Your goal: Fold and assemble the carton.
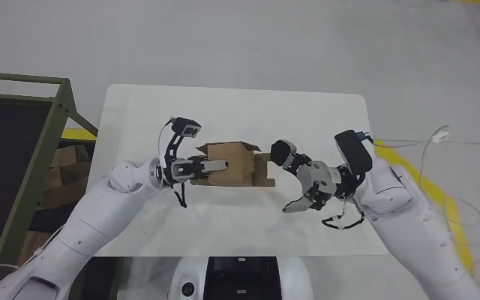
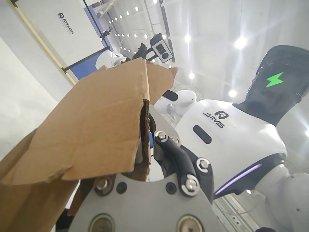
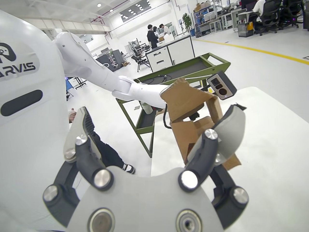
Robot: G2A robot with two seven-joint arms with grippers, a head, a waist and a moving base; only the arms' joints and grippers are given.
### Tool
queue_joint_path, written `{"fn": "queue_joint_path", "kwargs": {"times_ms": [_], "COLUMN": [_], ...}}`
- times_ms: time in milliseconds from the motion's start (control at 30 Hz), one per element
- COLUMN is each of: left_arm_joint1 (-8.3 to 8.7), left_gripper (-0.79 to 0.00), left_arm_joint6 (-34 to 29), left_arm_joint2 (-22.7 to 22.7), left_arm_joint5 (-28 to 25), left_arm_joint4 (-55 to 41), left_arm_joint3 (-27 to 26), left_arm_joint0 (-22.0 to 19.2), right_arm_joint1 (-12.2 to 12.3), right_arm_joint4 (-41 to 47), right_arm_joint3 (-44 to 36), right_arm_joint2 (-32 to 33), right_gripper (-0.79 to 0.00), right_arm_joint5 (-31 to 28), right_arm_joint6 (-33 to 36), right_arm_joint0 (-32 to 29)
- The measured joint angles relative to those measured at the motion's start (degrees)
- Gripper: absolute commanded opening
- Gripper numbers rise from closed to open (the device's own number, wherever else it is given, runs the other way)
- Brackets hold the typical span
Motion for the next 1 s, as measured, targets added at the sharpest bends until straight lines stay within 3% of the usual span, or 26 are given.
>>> {"fn": "queue_joint_path", "kwargs": {"times_ms": [200,633,1000], "left_arm_joint1": [-0.85,-2.51,-3.65], "left_gripper": [-0.785,-0.785,-0.785], "left_arm_joint6": [-3.08,-6.16,-7.29], "left_arm_joint2": [-0.53,-2.48,-3.85], "left_arm_joint5": [3.10,6.20,7.34], "left_arm_joint4": [-1.06,0.30,2.06], "left_arm_joint3": [1.18,1.82,1.81], "left_arm_joint0": [-0.51,-0.22,0.51], "right_arm_joint1": [-0.15,-0.25,-0.51], "right_arm_joint4": [1.05,10.66,12.74], "right_arm_joint3": [2.51,5.26,6.28], "right_arm_joint2": [-1.87,-9.10,-10.51], "right_gripper": [0.000,0.000,0.000], "right_arm_joint5": [0.00,0.00,0.00], "right_arm_joint6": [1.46,14.22,15.24], "right_arm_joint0": [2.06,9.26,9.57]}}
